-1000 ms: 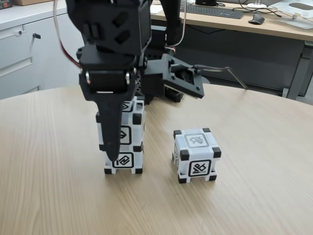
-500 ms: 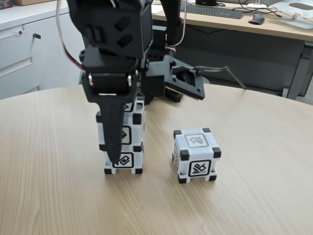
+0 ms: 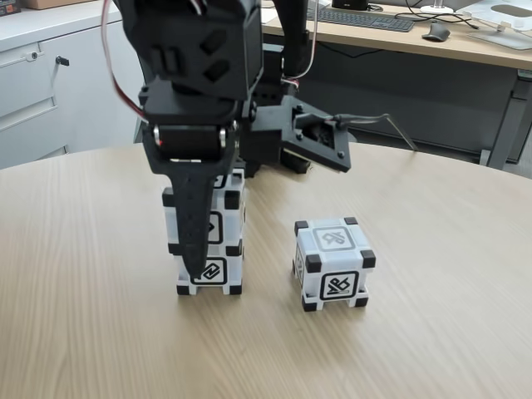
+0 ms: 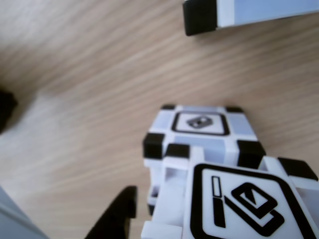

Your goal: Stack cubes from left to right.

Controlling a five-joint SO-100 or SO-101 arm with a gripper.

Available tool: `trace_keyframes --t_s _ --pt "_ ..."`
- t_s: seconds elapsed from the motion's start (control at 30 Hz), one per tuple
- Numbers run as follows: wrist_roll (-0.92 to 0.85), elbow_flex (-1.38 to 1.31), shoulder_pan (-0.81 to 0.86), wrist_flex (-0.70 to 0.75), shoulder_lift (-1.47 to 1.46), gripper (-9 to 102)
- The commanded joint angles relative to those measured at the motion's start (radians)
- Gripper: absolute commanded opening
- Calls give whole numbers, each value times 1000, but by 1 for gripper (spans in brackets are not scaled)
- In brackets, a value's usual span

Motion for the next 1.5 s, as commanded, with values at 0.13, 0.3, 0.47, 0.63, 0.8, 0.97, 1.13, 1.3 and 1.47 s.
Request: trace_keyframes --t_s 0.13,0.3,0.47,0.63,0.8,0.97,1.13,1.3,1.47 --pt "35 5 -80 8 14 40" --pt "64 5 -141 8 14 40" --pt "84 5 -193 6 14 40" --pt "114 5 -249 6 14 40" --pt "158 5 -337 6 14 40" --pt "212 5 -400 6 14 40" --pt "282 5 -460 6 14 40" --pt "337 3 -522 5 -2 40" --pt "339 -3 -534 -6 -2 39"
